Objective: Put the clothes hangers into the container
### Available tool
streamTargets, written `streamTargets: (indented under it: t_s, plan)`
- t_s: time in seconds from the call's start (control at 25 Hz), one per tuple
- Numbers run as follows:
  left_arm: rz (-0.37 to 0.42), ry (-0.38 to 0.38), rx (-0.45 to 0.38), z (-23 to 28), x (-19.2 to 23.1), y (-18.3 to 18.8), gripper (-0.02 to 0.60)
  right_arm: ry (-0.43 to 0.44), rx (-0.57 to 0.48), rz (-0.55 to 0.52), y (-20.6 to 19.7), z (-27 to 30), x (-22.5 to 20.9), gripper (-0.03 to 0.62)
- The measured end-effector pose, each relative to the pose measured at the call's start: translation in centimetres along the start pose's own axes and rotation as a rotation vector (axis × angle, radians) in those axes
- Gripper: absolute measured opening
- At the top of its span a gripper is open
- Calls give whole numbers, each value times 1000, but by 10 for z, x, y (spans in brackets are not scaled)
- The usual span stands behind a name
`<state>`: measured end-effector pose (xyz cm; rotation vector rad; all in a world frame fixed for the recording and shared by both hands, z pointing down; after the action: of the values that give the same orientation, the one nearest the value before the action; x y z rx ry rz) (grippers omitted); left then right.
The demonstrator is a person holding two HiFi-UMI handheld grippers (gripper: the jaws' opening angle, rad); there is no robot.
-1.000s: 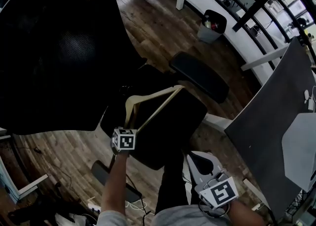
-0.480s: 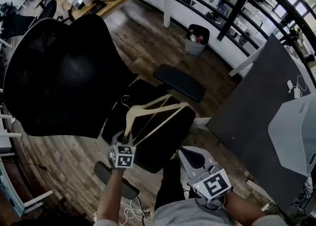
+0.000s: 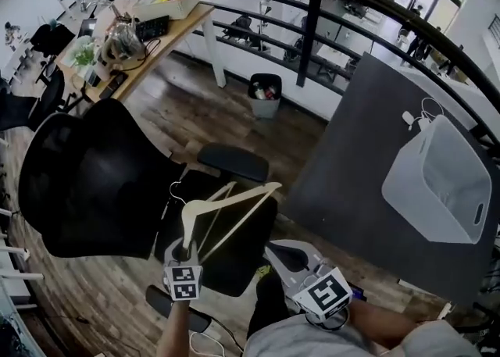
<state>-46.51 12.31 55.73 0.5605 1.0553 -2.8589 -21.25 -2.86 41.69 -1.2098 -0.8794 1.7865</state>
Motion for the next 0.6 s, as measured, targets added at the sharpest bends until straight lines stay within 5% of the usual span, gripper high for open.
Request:
streamTargets:
  t_s: [0.44, 0.6]
  plan:
    - [131, 20, -146, -36, -46, 147, 83, -172, -176, 33, 35, -141, -73, 0]
    - [192, -36, -234, -41, -88, 221, 83, -276, -251, 64, 39, -208, -100, 0]
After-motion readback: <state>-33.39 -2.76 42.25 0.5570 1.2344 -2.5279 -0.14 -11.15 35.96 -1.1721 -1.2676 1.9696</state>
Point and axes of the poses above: the fingertips, and each gripper's own axes: z forward along the fingers, x to its left, y out of its top, the point moved 8 cm from there along -z, backward along the fingers, and after that the axes turned 13 degrees about z, right-handed, at the moved point
